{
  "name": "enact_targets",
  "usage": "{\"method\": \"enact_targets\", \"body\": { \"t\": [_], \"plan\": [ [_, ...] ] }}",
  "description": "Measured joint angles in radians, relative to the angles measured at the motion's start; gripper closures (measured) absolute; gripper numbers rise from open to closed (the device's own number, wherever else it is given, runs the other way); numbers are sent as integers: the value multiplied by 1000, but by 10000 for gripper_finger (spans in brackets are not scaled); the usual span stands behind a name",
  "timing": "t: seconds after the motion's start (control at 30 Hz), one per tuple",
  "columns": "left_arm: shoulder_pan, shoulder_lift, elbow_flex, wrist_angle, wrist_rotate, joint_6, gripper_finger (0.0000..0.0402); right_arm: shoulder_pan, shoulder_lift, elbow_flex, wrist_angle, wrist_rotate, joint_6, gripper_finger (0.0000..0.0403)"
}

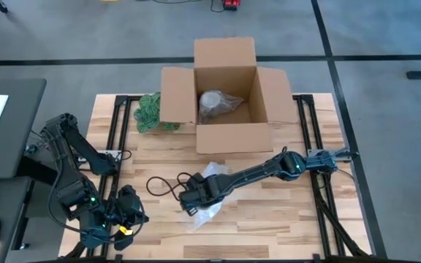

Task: Wrap mug
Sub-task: Wrap the yellow mug with bubble wrap

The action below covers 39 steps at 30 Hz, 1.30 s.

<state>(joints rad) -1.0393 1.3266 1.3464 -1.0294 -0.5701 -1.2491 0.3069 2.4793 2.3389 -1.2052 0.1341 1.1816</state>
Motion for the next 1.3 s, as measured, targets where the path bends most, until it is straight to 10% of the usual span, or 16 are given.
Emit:
{"method": "enact_targets", "body": {
  "t": [0.7,0.93,1.3],
  "plan": [
    [0,0,0,0,-18,0,402,18,-142,13,6,-64,-21,403],
    [0,0,0,0,-18,0,402,25,-168,13,-15,89,17,403],
    [0,0,0,0,-22,4,402,19,-171,-209,111,49,59,403]
  ]
}}
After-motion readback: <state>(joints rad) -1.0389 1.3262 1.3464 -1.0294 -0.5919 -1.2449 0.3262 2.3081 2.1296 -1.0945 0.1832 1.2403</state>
